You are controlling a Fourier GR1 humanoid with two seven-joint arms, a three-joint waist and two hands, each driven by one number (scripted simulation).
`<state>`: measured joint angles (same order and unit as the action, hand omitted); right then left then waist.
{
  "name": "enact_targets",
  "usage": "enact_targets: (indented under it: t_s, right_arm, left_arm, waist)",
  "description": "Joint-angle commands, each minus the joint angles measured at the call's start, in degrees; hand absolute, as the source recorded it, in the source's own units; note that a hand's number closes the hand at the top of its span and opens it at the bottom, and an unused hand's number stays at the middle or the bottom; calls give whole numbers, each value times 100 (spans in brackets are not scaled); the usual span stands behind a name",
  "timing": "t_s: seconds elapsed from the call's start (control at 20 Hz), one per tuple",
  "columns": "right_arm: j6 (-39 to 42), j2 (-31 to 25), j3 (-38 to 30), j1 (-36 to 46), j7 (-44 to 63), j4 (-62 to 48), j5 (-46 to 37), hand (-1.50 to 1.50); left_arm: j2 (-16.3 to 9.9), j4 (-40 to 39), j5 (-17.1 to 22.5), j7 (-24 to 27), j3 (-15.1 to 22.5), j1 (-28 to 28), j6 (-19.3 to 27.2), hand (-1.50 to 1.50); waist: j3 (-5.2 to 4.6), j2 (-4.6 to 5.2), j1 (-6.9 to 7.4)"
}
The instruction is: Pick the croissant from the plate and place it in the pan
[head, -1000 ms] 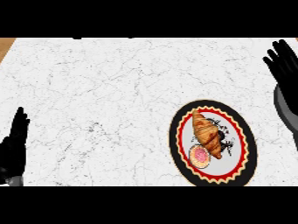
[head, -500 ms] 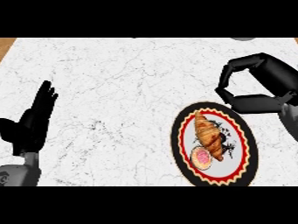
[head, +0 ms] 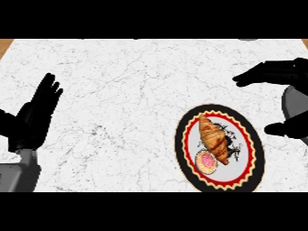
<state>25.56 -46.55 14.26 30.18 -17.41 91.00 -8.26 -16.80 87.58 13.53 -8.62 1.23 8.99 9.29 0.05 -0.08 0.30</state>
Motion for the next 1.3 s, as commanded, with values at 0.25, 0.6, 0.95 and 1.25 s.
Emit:
enact_targets:
  t_s: [0.25, 0.6, 0.95, 1.25]
  right_arm:
    - [720, 169, 874, 931, 725, 599, -1212, -150]
    - [1177, 916, 2030, 1527, 1493, 396, -2482, -150]
    - [2564, 835, 2920, 1606, 2052, 242, -2979, -150]
    - [2970, 1529, 3056, 1328, 2519, 580, -3535, -150]
  left_arm:
    - [109, 182, -174, -369, 88, 170, 162, 0]
    - [60, 89, -45, -288, -62, 124, -73, 0]
    - [151, 434, -151, -473, 24, -6, 99, 0]
    - [152, 263, -165, -306, -129, -28, -103, 0]
  waist:
    - [-13, -3, 22]
    - [-12, 15, 63]
    - [-10, -11, 37]
    - [-8, 0, -13]
